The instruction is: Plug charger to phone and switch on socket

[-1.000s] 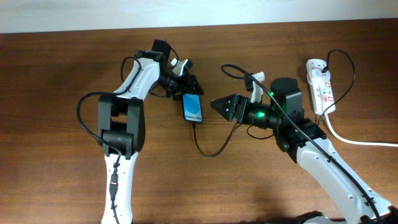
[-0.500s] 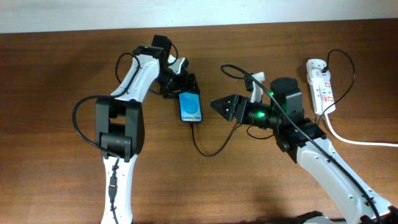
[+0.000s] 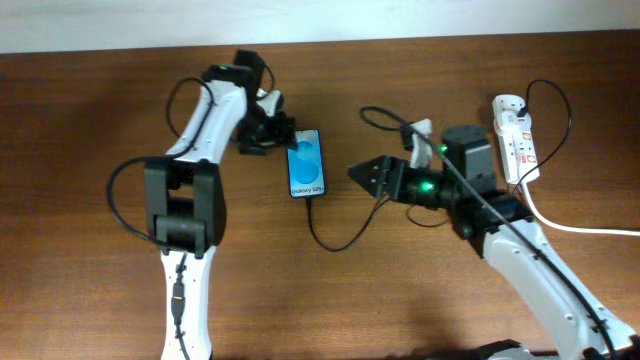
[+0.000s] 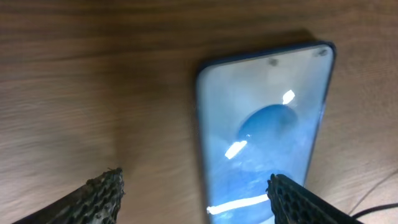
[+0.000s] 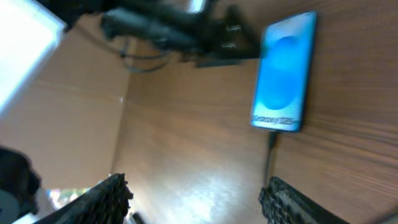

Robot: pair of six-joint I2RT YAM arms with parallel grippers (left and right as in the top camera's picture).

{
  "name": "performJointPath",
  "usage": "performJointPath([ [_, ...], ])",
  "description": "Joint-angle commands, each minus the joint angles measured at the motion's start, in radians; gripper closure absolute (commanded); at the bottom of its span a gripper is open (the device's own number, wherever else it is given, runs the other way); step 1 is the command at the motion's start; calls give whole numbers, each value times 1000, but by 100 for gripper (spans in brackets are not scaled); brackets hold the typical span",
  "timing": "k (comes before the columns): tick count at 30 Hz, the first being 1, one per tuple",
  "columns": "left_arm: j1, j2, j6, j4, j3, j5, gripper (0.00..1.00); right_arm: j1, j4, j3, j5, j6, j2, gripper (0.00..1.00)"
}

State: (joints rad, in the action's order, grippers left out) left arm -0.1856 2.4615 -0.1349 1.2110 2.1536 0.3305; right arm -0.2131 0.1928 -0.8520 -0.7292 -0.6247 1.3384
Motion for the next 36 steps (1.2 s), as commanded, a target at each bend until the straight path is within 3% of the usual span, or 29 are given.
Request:
performJointPath([
  [1,56,-128,53,63,147,-18,22,112,196,-130,19,143,-44,27],
  [4,67,-303,62,80,217,6,18,284,589,-380,163,315,-46,27],
  [7,67,-394,61,84,217,5,12,439,768,-547,320,363,-46,27],
  [8,67,-401,61,92,217,4,0,501,800,-590,339,390,-46,27],
  [12,66,-401,61,93,217,4,1,771,819,-673,328,415,-45,27],
  [16,66,-401,61,93,217,4,1,1017,697,-682,229,433,49,23],
  [21,66,-401,61,93,217,4,1,1058,643,-859,200,404,372,23],
  [24,66,-401,61,93,217,4,1,1044,571,-873,198,382,563,23],
  [31,66,-401,61,93,217,4,1,887,509,-873,244,410,834,22],
  [36,66,-401,61,93,217,4,1,819,498,-872,301,408,926,22],
])
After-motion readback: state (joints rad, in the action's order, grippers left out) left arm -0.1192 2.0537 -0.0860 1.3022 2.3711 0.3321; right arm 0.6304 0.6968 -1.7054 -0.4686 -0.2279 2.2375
